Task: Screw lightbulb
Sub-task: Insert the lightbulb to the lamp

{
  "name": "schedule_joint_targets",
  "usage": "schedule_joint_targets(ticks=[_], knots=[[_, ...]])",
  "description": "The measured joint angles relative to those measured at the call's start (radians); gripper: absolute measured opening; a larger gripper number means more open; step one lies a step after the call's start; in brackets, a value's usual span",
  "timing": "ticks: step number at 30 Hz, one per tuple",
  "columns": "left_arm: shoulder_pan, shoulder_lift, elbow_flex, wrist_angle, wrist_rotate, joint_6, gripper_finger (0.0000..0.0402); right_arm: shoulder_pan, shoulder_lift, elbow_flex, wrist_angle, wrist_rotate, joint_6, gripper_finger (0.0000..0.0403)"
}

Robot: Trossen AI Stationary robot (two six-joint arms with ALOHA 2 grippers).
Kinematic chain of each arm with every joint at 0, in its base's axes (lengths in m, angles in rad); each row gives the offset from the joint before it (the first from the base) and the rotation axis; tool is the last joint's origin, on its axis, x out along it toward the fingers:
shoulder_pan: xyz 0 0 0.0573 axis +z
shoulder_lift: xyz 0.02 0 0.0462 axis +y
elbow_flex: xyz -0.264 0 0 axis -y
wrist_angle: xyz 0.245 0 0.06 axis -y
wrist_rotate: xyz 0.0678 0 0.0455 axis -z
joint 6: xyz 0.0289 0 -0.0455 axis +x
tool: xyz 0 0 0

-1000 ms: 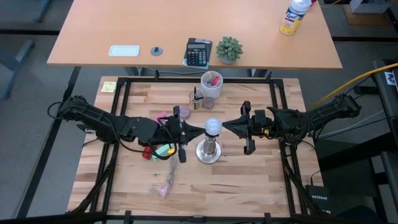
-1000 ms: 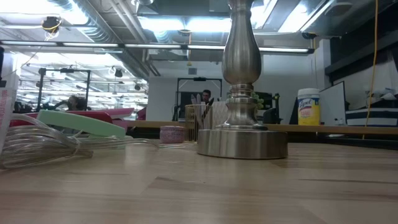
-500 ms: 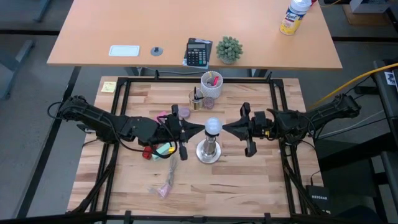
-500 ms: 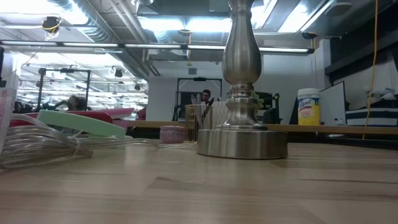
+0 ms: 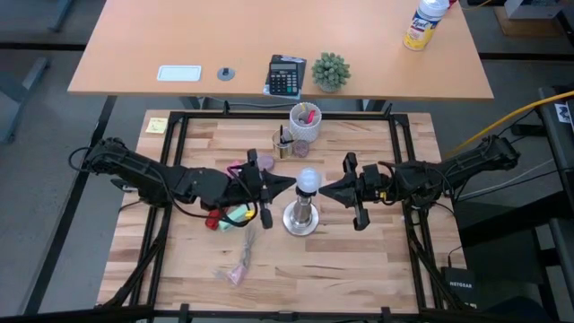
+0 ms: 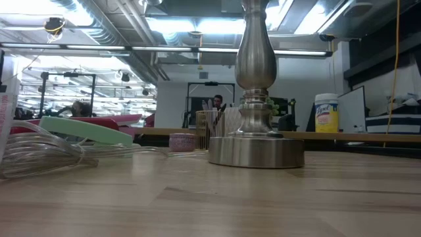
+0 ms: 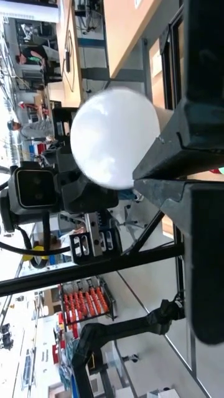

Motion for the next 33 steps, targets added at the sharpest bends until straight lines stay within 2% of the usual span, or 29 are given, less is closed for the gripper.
schedule_joint_targets(ticks=[17,22,28,33], knots=[[-0.058,-0.007,0.0,-0.052,-0.075,0.002,0.0003,0.0,-0.044,0.0,-0.031,0.013,-0.002,0.0014],[-0.064,-0.008,0.0,-0.05,-0.074,0.004,0.0003,0.0,-0.075,0.0,-0.027,0.08,-0.037,0.0014],[-0.052,-0.006,0.0,-0.002,0.012,0.004,0.0003,-0.004,-0.072,0.0,-0.013,0.192,-0.092,0.0014],[-0.026,0.008,0.0,0.012,0.087,-0.005,0.0003,-0.03,-0.033,0.001,-0.015,0.193,-0.085,0.0014]])
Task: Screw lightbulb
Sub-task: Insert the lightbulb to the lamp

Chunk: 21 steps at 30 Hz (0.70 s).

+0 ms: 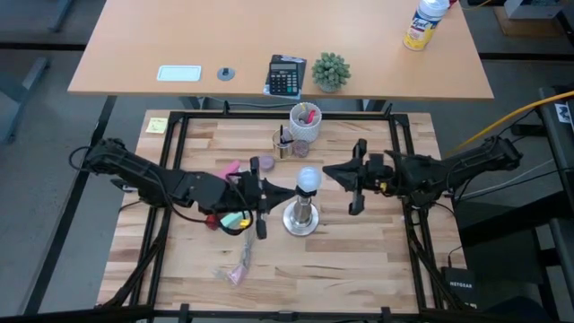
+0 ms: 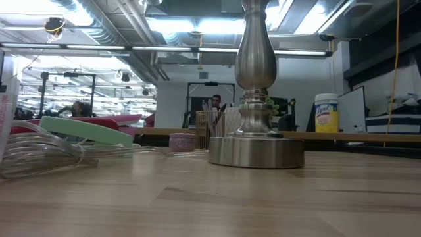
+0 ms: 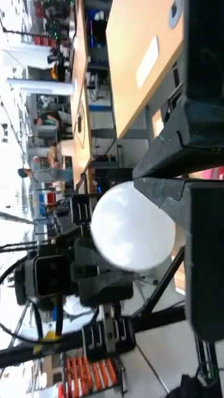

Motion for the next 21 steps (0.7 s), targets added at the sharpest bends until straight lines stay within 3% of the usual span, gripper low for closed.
schedule_joint_targets(ticks=[9,21], knots=[[0.022,0.014,0.0,-0.004,0.007,-0.005,0.0003,-0.004,0.017,0.0,0.011,-0.001,0.001,0.0014],[0.025,0.014,0.0,-0.004,-0.008,0.003,0.0003,-0.004,0.017,0.0,0.01,-0.079,0.003,0.0014]])
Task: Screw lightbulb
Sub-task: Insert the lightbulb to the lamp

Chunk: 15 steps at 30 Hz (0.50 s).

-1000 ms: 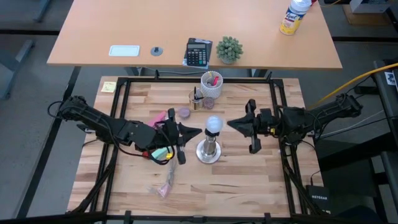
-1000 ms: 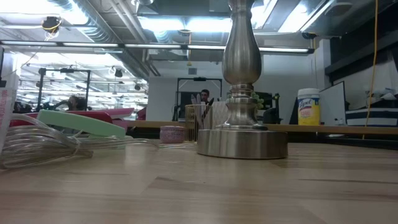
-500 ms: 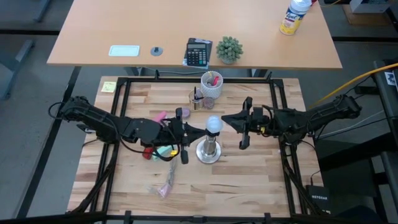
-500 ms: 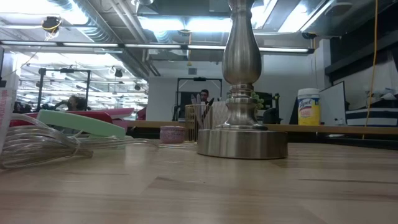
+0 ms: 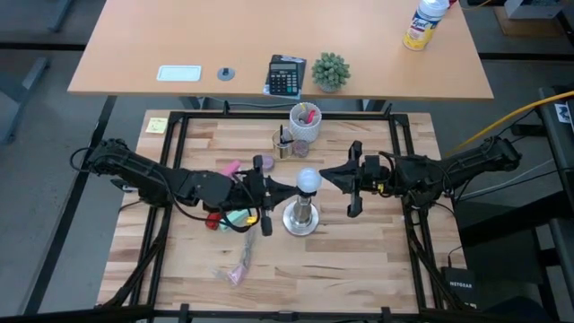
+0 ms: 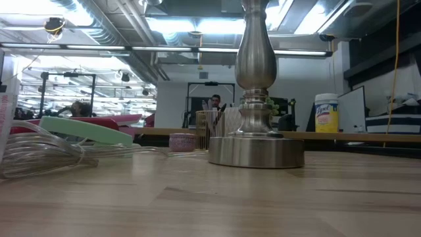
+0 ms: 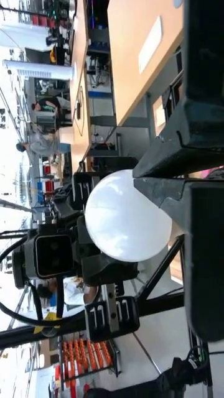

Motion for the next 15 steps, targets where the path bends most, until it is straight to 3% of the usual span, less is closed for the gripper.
schedule_joint_targets(ticks=[15], knots=[[-0.001,0.0,0.0,-0.007,-0.031,-0.012,0.0003,0.001,-0.001,0.002,-0.014,-0.026,0.038,0.0014]])
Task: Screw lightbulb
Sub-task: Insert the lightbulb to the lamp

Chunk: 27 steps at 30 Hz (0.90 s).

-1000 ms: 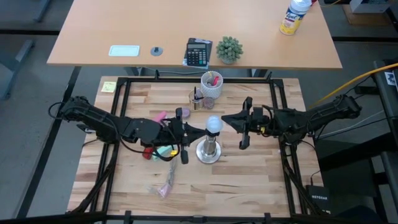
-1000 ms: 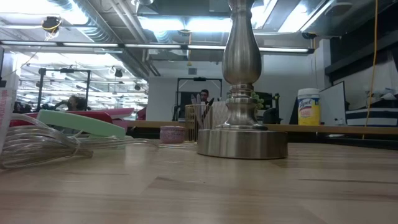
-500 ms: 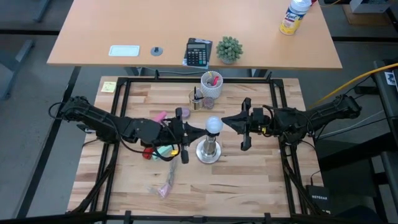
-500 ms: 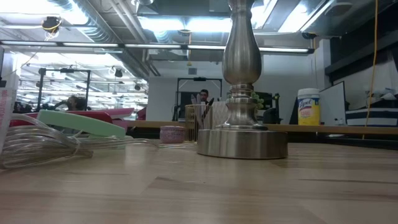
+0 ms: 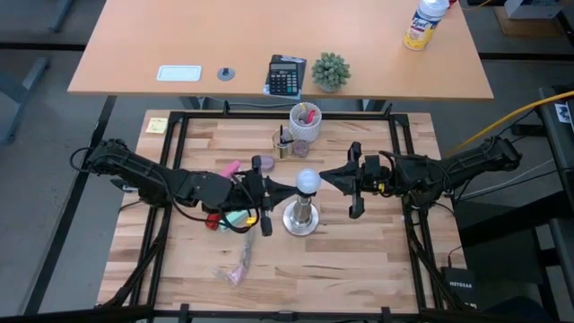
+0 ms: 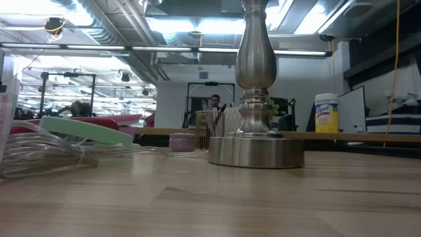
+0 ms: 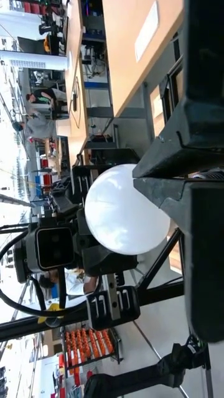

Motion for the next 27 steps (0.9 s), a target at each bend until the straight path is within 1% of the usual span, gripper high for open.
schedule_joint_targets(ticks=[4,9,16,19,27], knots=[[0.0,0.0,0.0,-0.003,-0.019,-0.005,0.0003,0.0,-0.001,0.0,-0.003,-0.027,0.022,0.0014],[0.0,0.0,0.0,-0.003,-0.026,-0.01,0.0003,0.0,-0.001,0.0,-0.008,-0.032,0.031,0.0014],[0.0,-0.002,0.0,-0.014,-0.068,-0.039,0.0003,0.003,0.0,0.0,-0.027,-0.065,0.048,0.0014],[0.001,-0.002,0.0,-0.028,-0.094,-0.061,0.0003,0.003,0.001,0.0,-0.022,-0.107,0.05,0.0014],[0.004,0.002,0.0,-0.03,-0.085,-0.061,0.0003,0.002,0.003,-0.001,-0.03,-0.131,0.07,0.0014]])
